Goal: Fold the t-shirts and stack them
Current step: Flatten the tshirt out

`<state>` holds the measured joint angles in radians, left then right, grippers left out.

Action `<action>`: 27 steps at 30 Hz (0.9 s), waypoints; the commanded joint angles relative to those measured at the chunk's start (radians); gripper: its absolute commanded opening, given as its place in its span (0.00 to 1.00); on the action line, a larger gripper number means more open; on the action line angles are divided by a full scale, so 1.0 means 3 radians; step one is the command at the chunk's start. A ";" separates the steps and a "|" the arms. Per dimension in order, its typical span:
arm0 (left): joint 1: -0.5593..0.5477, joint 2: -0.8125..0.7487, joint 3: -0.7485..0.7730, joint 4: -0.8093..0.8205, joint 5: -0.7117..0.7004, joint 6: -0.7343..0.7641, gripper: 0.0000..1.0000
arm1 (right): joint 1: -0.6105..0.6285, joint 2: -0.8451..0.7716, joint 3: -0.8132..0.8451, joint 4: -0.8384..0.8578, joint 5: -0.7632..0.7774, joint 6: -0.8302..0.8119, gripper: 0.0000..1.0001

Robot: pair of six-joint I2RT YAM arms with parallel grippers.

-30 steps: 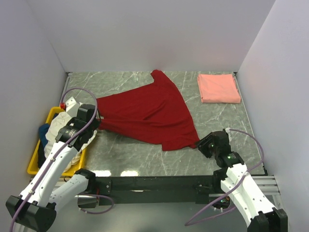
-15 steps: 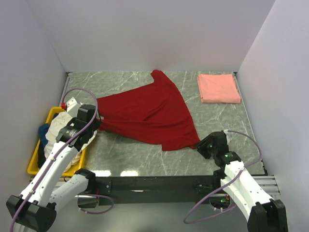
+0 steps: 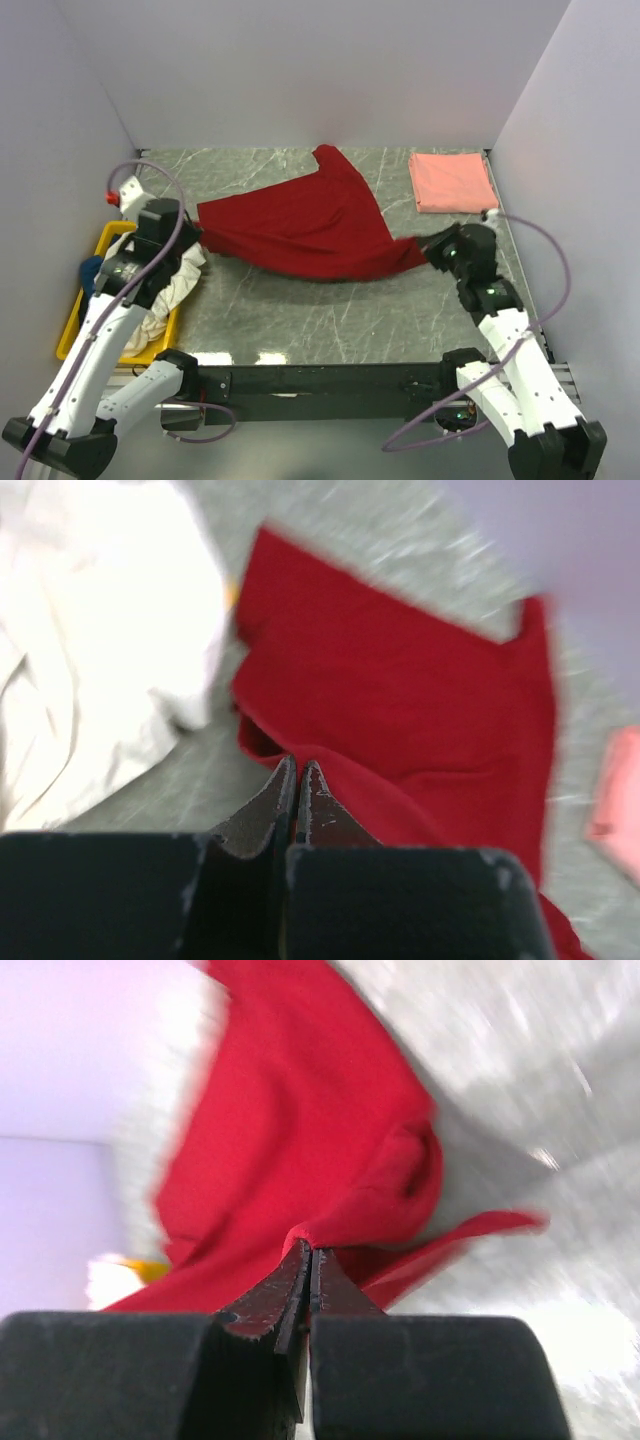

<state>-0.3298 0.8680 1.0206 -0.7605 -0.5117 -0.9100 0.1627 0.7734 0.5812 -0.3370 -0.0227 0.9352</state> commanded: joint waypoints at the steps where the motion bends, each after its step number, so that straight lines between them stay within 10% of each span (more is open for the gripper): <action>1: 0.0020 -0.0035 0.0671 0.0198 -0.0104 0.0276 0.00 | -0.0092 -0.0170 0.0739 -0.0139 0.0285 -0.0325 0.00; 16: 0.0015 0.0307 0.2620 0.0147 0.0299 0.0707 0.00 | -0.0276 0.0193 0.3303 -0.0983 0.0193 -0.0980 0.00; 27: 0.0020 0.0802 0.2448 0.0898 0.0259 0.0875 0.00 | -0.0287 0.0877 0.3856 -0.0611 0.0086 -0.1138 0.00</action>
<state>-0.3286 1.0328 1.7828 -0.6247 -0.4416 -0.6903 0.0860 0.9424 1.7210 -0.5999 0.0181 0.6216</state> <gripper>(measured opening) 0.023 0.009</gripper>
